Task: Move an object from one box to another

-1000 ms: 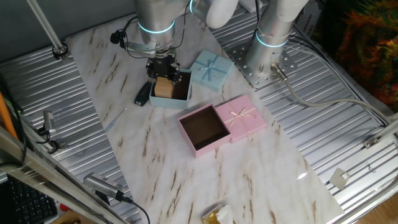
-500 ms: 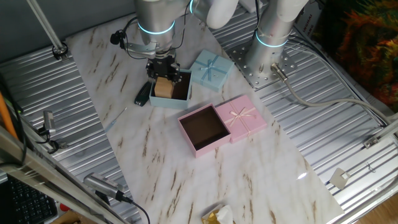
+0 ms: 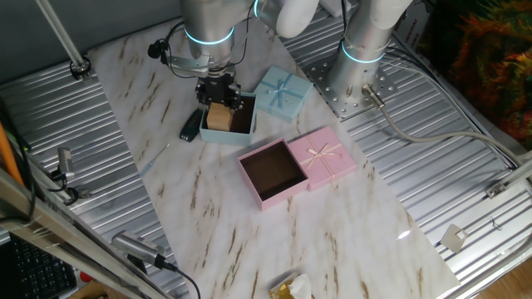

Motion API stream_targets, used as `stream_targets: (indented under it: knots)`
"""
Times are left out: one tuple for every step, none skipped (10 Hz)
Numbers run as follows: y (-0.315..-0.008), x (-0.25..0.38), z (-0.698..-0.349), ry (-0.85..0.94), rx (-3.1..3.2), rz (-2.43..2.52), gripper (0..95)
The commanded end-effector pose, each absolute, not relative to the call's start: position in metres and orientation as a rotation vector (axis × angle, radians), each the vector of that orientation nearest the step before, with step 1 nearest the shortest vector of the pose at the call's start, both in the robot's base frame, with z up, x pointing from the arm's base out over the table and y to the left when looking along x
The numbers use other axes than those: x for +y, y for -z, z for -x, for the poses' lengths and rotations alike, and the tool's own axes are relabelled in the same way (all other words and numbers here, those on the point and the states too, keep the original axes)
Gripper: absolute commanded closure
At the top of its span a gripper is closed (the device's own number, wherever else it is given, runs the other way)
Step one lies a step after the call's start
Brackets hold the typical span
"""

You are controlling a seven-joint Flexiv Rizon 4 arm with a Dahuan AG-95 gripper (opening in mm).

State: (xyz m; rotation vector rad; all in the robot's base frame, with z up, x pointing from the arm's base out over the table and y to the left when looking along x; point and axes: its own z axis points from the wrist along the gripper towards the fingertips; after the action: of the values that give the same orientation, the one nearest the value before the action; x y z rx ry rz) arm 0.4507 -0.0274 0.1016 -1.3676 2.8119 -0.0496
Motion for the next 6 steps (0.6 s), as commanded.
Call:
stream_targets:
  knots:
    - [-0.1019,-0.0272,-0.4503,0.038,2.79,1.377,95.0]
    - [-0.1019,-0.0272,-0.4503,0.035,2.785,1.38,95.0]
    - [-0.1019,-0.0272,-0.4503,0.029,2.779,1.381,95.0]
    - [-0.1019,-0.0272,-0.4503,0.023,2.775,1.384,95.0]
    - [-0.1019,-0.0272,-0.4503,0.012,2.773,1.375,95.0]
    - [-0.1019,-0.0272,-0.4503,0.012,2.771,1.375,95.0]
